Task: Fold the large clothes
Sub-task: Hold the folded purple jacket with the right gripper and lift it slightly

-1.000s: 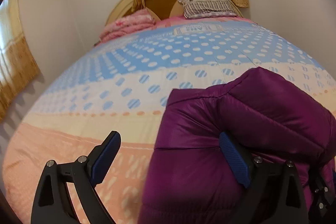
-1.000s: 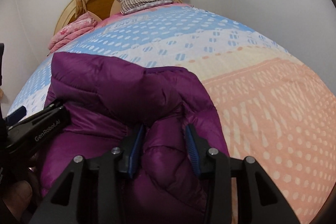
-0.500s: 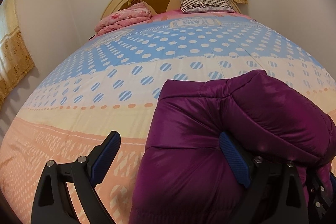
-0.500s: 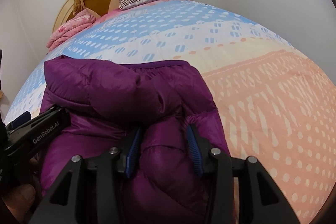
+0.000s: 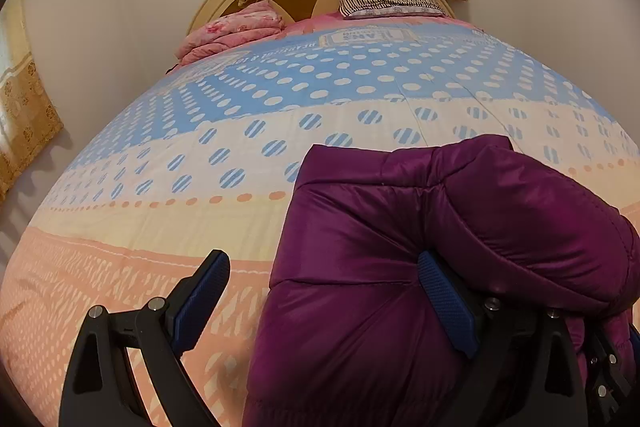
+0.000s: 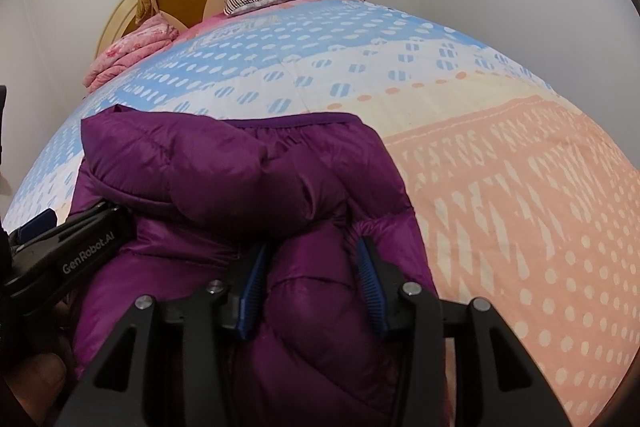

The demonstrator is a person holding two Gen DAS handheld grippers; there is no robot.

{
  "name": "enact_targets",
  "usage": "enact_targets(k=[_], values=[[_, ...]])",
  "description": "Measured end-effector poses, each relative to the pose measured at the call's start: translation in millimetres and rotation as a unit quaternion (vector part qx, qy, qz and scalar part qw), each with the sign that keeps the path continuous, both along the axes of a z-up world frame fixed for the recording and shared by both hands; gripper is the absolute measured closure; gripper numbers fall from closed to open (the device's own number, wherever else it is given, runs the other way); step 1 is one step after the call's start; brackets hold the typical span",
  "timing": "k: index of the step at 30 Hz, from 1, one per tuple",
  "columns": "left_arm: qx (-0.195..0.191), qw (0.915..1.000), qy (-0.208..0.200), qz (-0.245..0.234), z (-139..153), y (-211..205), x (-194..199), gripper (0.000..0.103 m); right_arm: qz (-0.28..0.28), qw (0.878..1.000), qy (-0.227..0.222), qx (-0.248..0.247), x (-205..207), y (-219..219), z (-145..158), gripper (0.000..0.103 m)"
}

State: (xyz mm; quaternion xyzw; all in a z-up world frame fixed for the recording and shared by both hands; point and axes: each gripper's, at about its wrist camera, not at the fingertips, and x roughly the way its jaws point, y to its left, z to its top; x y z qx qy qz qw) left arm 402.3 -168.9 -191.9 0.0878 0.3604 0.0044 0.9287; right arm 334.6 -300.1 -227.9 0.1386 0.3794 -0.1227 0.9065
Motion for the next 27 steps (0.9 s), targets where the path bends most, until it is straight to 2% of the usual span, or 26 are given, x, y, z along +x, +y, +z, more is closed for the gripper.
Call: enact_targets(k=[14,17,22,27], values=[[-0.004,1.0,0.006,-0.002,-1.1,-0.3,0.9,0.007,0.0,1.0,-0.001,0.0,-1.1,0.6,-1.2,0.056],[-0.028,0.9993,0.022,-0.01,1.6,6.3,0.4,0.007,0.001,1.0,0.0,0.002,-1.4,1.4,-1.3,0.056],[-0.106,0.9928,0.043,-0.036,17.0,37.7,-27.6,0.008,0.004,1.0,-0.004,0.01,-1.9,-0.1,-2.2,0.056],[-0.099,0.9923,0.04,-0.063,20.5,58.5,-61.9,0.008,0.013,0.999,-0.004,0.032,-3.7,-4.7,0.4,0.053]])
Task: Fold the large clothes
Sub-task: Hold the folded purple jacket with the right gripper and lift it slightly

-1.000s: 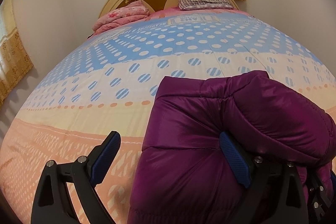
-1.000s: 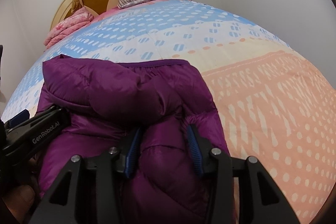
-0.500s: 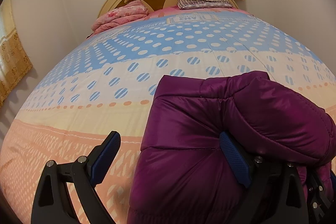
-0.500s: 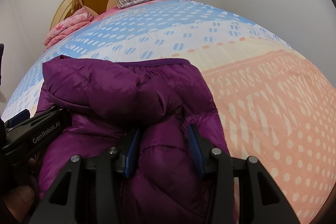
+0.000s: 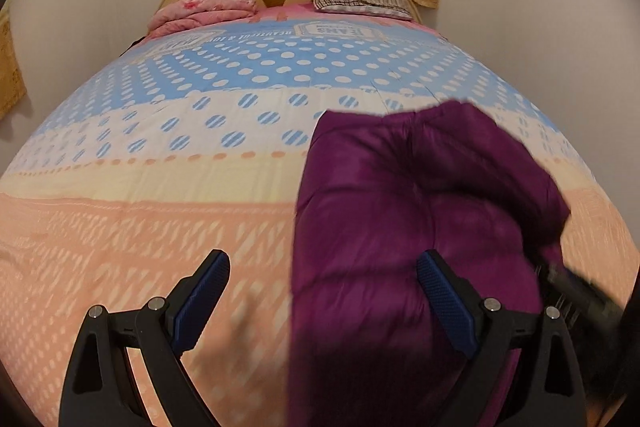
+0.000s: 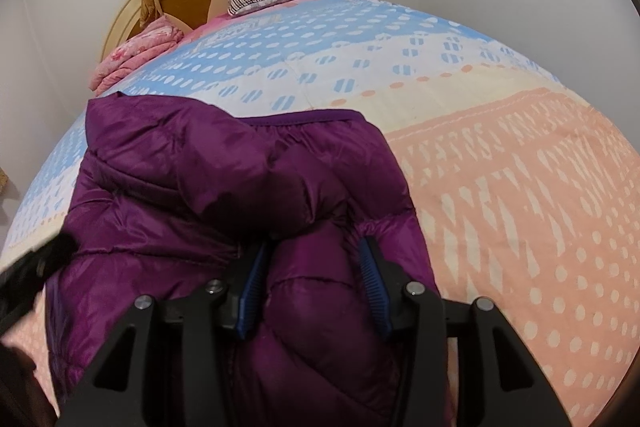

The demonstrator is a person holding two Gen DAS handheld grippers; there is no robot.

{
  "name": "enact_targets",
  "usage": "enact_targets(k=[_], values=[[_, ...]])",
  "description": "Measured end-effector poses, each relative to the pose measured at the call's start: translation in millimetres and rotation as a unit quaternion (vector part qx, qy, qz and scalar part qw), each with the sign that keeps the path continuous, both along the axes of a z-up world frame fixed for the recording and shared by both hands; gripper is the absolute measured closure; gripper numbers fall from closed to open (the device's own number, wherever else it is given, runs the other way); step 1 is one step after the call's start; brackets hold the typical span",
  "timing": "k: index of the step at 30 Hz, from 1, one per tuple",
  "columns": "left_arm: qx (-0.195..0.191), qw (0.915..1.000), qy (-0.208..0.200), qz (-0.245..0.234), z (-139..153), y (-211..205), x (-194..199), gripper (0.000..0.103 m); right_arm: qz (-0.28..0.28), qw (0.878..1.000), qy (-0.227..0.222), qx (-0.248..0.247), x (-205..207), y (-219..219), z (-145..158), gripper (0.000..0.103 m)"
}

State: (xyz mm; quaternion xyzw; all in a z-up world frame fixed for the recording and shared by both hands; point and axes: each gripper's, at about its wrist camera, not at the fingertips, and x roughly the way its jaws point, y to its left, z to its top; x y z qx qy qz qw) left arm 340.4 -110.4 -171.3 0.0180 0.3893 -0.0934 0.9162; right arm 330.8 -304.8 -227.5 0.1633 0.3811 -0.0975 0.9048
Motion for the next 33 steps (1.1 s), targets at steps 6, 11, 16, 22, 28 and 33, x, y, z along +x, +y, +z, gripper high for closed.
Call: enact_targets(k=[6,11,16,22,28,33], values=[[-0.018,0.9996,0.013,-0.02,-15.0,13.2,-14.5,0.007,-0.005,1.0,-0.012,0.005,-29.9,-6.7,12.8,0.017],[-0.03,0.9987,0.017,-0.036,-21.8,6.2,-11.9,0.007,0.006,0.999,0.002,0.041,-21.8,-13.3,-3.9,0.019],[-0.057,0.9969,0.02,-0.05,-28.1,7.5,-10.6,0.007,0.035,0.999,0.001,0.041,-16.5,-7.8,-6.7,0.027],[-0.06,0.995,0.013,-0.079,-27.6,1.5,-12.9,0.022,0.06,0.997,-0.001,0.041,-14.5,-1.2,-8.7,0.041],[-0.027,0.994,-0.017,-0.105,-22.3,-15.0,-25.0,0.043,0.073,0.997,-0.002,0.032,-15.0,4.9,-8.2,0.054],[0.001,0.9934,-0.034,-0.109,-19.2,-22.9,-33.4,0.053,0.076,0.997,-0.006,0.017,-16.9,10.2,-6.6,0.06]])
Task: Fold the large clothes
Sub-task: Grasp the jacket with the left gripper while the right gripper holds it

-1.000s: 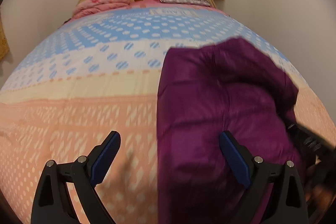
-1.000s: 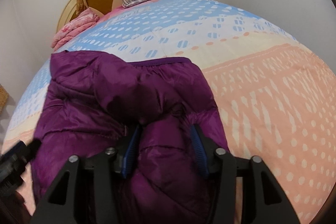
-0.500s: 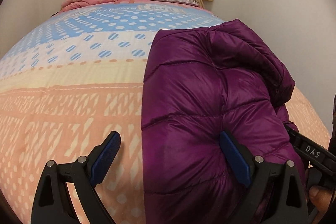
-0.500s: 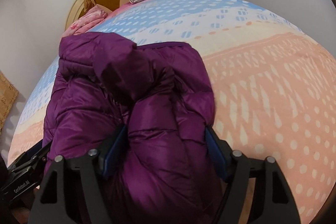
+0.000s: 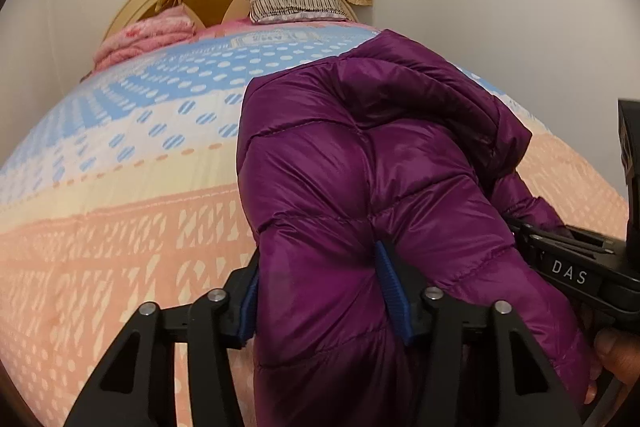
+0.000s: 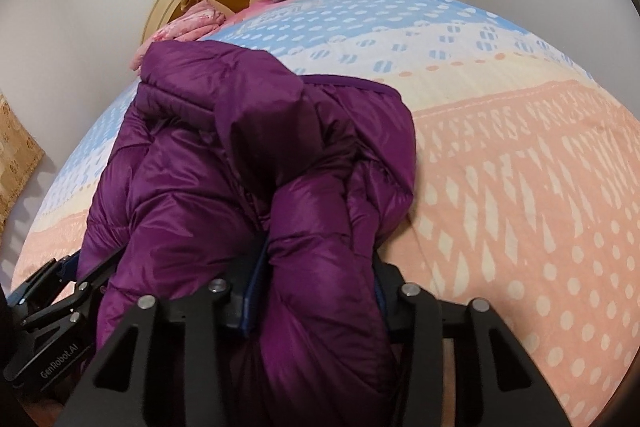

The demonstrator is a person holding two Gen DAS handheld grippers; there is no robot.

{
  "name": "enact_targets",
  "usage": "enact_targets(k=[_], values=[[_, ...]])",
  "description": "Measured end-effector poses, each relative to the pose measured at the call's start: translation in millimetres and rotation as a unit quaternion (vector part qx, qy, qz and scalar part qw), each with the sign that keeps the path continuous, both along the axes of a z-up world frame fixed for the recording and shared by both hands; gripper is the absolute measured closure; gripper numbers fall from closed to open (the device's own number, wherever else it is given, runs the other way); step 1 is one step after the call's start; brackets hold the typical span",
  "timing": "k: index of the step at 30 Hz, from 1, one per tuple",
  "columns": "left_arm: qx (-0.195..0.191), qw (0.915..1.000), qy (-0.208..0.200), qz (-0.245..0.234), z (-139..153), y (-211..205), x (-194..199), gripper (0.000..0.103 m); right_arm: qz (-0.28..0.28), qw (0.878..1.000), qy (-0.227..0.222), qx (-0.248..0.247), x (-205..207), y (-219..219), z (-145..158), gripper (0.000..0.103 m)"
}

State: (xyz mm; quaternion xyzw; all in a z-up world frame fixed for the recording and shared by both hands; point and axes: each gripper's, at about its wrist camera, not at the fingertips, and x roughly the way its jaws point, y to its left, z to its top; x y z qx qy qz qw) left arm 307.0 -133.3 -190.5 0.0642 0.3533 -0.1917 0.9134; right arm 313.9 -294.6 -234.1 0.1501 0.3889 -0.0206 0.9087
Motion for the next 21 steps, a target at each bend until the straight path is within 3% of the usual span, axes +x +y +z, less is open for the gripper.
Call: enact_targets(k=[7,14,21], values=[[0.035,0.9989,-0.03,-0.003,12.8,-4.1,-9.5,0.078,0.016,0.999,-0.038,-0.001,-10.2,4.6,10.8,0.077],[0.035,0.9973,-0.065,0.003,45.5,12.2,-31.8,0.084,0.036,0.997,-0.074,0.014,-25.4,16.8,29.4,0.082],[0.029,0.9941,-0.102,0.025,86.0,55.1,-62.7,0.088,0.073,0.991,-0.109,0.033,-37.2,46.2,55.3,0.082]])
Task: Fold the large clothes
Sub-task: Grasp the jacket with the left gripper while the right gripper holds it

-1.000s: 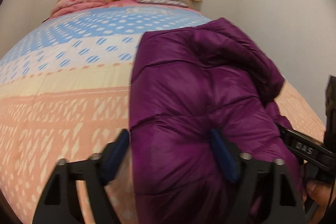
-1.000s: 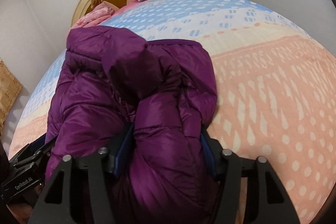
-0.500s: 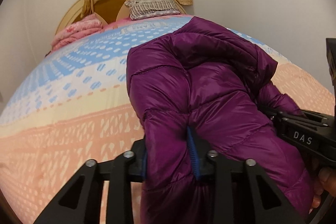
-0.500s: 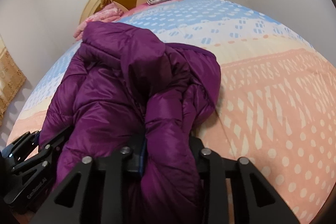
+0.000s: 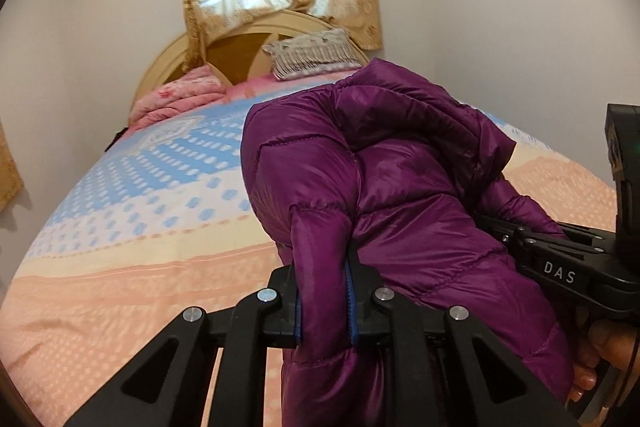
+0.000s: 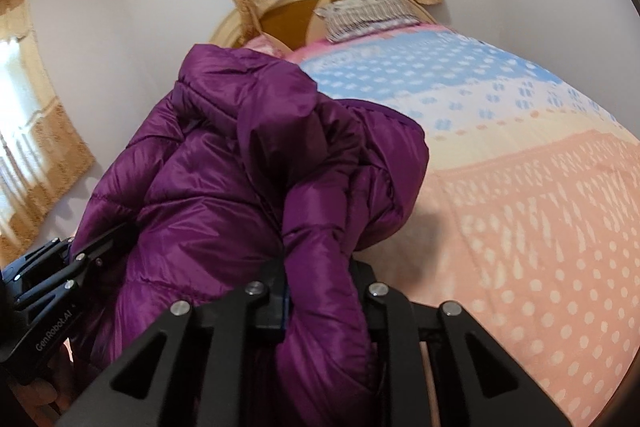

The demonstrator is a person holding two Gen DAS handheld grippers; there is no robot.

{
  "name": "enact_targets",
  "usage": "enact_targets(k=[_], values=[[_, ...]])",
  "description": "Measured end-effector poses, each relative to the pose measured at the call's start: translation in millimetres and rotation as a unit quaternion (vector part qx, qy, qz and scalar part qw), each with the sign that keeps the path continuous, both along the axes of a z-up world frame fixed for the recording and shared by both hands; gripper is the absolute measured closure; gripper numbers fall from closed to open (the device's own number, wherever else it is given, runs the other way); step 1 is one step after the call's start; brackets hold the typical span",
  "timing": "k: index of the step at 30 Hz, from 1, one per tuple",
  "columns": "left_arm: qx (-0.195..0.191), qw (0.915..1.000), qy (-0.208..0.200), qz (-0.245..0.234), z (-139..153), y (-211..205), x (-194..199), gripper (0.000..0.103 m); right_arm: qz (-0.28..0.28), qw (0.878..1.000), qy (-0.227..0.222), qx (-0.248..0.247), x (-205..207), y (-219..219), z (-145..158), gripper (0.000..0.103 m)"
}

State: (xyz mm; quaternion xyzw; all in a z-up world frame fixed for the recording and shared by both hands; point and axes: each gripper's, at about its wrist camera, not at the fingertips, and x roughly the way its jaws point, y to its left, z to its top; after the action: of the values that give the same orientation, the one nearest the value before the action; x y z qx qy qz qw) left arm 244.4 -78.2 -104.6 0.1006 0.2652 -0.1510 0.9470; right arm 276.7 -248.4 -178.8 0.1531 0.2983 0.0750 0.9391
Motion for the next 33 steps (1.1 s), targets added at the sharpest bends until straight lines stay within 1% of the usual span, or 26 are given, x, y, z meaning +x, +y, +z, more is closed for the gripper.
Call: enact_targets(k=[3,7,9,16,20,28,33], values=[[-0.008,0.9998,-0.004,0.017,9.6,24.2,-6.4,0.088,0.024,1.0,-0.012,0.001,1.4,23.2,11.9,0.082],[-0.013,0.9991,-0.005,0.04,14.2,56.2,-12.2,0.088,0.053,0.998,-0.02,0.0,3.4,48.9,21.6,0.082],[-0.015,0.9986,-0.005,0.05,13.6,72.4,-14.7,0.088,0.066,0.998,-0.022,-0.003,1.9,56.6,21.8,0.082],[-0.027,0.9959,-0.001,0.086,5.9,127.2,-19.6,0.089,0.11,0.994,-0.021,-0.018,16.0,109.7,22.9,0.082],[-0.032,0.9939,0.002,0.105,2.3,155.4,-21.7,0.089,0.131,0.991,-0.02,-0.025,24.3,132.1,21.5,0.082],[-0.036,0.9908,0.012,0.13,-11.1,193.4,-21.3,0.089,0.163,0.986,-0.015,-0.037,32.5,164.4,16.9,0.082],[-0.036,0.9895,0.023,0.138,-23.2,208.9,-20.3,0.089,0.176,0.983,0.001,-0.046,37.9,177.0,7.0,0.082]])
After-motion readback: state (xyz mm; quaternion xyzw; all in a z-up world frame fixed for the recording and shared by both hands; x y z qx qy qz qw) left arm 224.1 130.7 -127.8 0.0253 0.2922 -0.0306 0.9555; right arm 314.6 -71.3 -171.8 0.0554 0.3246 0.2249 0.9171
